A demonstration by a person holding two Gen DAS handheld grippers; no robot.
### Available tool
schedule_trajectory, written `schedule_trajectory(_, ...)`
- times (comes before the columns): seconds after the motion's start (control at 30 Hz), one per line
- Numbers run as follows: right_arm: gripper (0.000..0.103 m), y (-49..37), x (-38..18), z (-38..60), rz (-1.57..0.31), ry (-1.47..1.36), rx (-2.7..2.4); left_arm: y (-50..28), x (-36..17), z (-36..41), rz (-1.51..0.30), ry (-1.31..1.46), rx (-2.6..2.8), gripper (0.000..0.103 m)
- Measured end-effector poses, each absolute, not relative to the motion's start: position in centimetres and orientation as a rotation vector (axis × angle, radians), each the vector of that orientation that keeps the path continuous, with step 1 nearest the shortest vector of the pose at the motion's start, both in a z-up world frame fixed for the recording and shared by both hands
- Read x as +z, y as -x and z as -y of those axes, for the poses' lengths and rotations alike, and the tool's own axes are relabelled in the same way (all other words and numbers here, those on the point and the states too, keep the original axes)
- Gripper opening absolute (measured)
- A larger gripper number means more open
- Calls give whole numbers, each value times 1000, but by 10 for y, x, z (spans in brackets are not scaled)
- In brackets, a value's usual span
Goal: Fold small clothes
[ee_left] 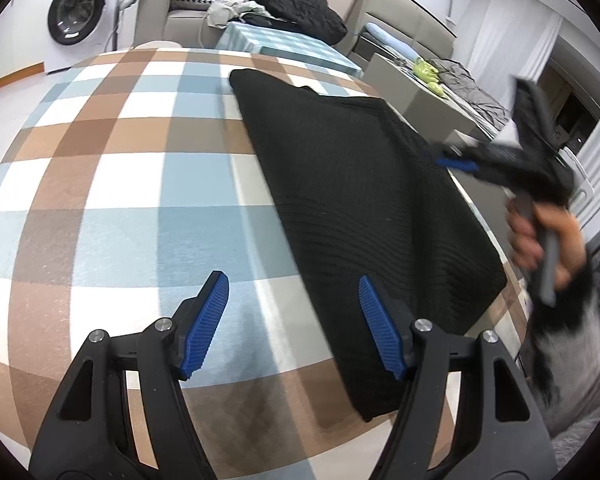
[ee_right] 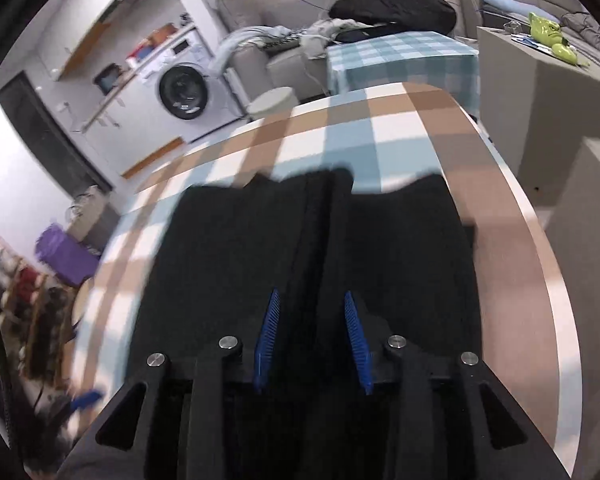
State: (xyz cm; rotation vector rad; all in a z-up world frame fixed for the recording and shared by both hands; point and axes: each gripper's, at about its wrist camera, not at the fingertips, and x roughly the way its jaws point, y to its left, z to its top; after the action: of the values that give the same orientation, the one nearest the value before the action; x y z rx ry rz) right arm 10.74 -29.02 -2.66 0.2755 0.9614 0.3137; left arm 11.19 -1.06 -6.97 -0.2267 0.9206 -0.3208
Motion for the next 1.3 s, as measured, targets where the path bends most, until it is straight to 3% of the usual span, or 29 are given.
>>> schedule_trajectory(0.17,36,-24,-36,301,-1009,-276,287,-113,-74,31,-940,195,-364,65)
schedule_trajectory(0.4,34,-1,-63,299,-1070,-368,293,-109,-81,52,-958,145,-389,65)
schedule_trajectory(0.43,32,-1,-63,297,-1065,-360,288,-108,-82,53,-960,136,-390,65)
schedule_trajectory(0.53,7,0,-61,290,-1049,-326,298,-110,-87,54,-973,125,-384,65)
schedule_trajectory(0.57,7,3,-57,292,-1031,-362,341,-111,-89,53,-979,121,-378,65)
schedule_trajectory(0.73,6,19,-50,329,-998,-611,441,-112,-96,41,-992,108,-338,66)
schedule_trajectory(0.87,6,23,-67,328,-1103,-481,330,-113,-95,34,-996,121,-329,66)
schedule_trajectory(1.07,13,37,-33,319,-952,-269,344,-110,-82,32,-961,127,-333,66)
schedule_trajectory(1.3,14,20,-45,276,-1008,-50,496,-112,-61,58,-908,105,-410,66)
